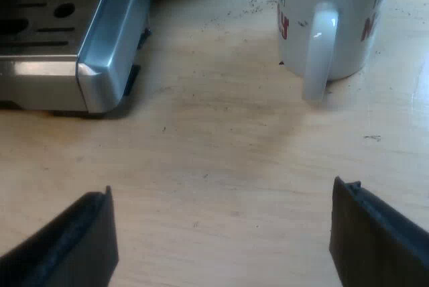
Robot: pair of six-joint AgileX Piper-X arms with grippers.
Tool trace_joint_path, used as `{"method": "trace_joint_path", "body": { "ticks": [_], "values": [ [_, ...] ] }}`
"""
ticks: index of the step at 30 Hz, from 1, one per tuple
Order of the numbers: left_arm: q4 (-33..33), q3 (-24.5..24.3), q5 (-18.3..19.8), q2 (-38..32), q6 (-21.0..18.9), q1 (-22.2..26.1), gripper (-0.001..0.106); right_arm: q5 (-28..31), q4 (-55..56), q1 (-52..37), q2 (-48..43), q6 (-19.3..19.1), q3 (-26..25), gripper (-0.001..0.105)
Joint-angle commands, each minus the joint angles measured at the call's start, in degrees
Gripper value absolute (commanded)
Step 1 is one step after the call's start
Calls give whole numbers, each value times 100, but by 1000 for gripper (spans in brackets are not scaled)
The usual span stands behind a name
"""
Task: Put the handle in the coffee machine
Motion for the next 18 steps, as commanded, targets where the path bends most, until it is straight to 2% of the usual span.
{"method": "trace_joint_path", "body": {
  "ticks": [1,8,18],
  "values": [
    [-97,-10,-60,-771,-49,-16,95,-24,-27,-25,-271,21,-22,69],
    [-97,-10,-60,-796,-61,-227,95,-24,-27,-25,-271,21,-22,69],
    [-97,-10,-60,-810,-61,-249,95,-24,-27,-25,-271,21,-22,69]
  ]
}}
